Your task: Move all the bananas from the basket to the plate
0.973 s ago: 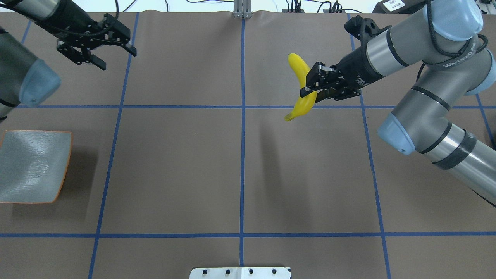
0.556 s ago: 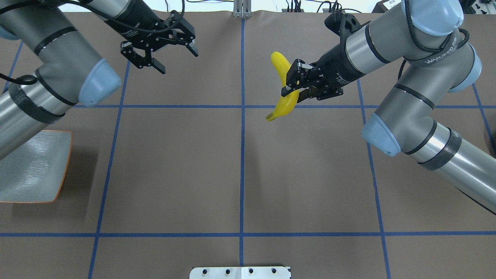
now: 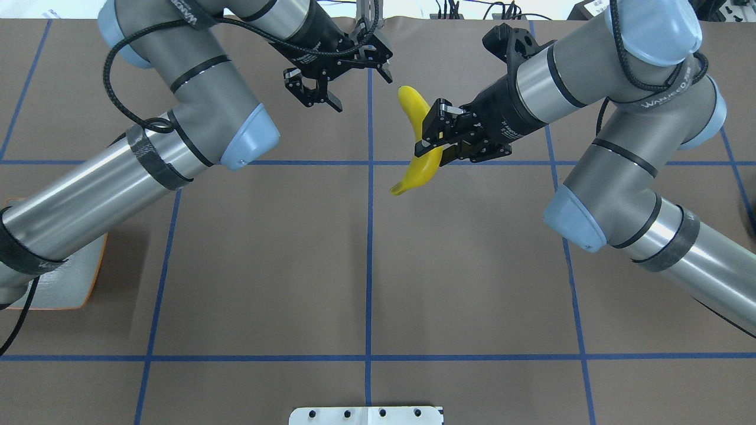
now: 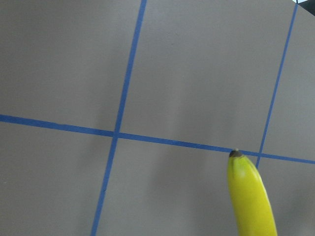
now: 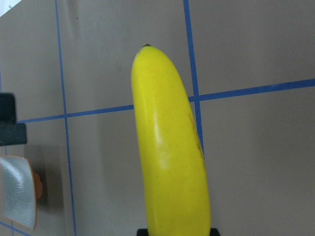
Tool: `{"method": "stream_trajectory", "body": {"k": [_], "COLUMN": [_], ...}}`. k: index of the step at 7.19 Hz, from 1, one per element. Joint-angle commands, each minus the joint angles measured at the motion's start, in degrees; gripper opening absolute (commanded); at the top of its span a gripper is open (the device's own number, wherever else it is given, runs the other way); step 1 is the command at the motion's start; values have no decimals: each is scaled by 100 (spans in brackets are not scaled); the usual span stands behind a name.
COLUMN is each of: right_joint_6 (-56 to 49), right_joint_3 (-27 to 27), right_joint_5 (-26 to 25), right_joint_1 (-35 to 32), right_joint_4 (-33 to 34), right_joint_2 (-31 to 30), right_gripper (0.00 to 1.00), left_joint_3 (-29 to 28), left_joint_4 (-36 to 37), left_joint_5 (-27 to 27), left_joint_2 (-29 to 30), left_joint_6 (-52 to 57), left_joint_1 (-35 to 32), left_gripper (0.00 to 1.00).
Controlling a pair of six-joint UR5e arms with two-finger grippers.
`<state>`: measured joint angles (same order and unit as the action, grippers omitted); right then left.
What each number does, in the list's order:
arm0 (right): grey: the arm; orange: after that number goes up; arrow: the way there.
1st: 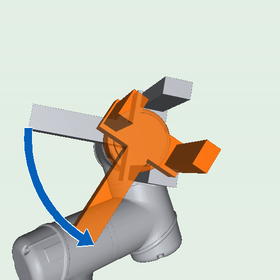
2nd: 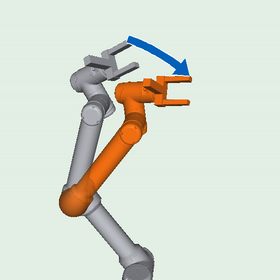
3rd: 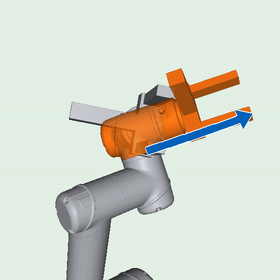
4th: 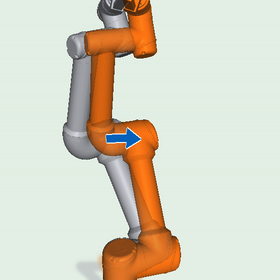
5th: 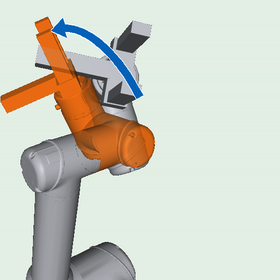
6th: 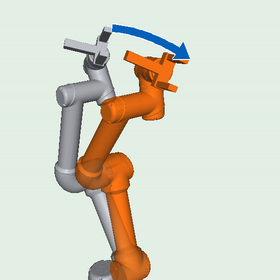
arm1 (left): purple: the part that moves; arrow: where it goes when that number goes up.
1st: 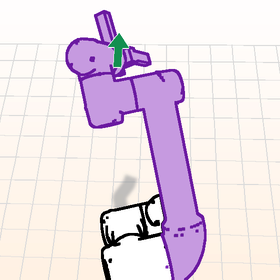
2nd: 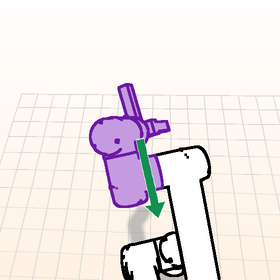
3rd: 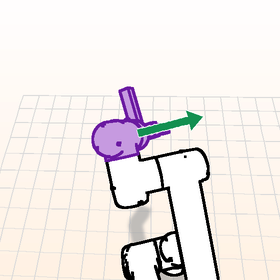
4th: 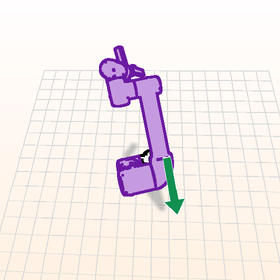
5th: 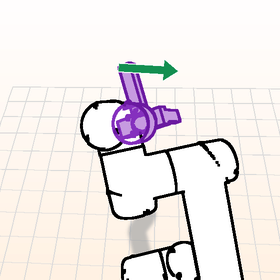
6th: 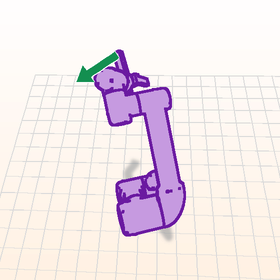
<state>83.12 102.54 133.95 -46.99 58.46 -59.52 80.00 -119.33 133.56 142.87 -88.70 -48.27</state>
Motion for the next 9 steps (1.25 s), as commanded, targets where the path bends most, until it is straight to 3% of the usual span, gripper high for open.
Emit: {"method": "stream_trajectory", "body": {"k": [1, 9], "right_joint_6": [2, 11], "right_joint_3": [38, 336], "right_joint_5": [-1, -475], "right_joint_1": [32, 164], "right_joint_4": [-27, -54], "right_joint_2": [1, -7], "right_gripper": [0, 0], "left_joint_3": [-168, -248], "left_joint_4": [-555, -784], "left_joint_5": [-146, -198], "left_joint_2": [74, 268], "left_joint_6": [-603, -1527], "left_joint_1": [72, 353], "left_gripper": [97, 90]}}
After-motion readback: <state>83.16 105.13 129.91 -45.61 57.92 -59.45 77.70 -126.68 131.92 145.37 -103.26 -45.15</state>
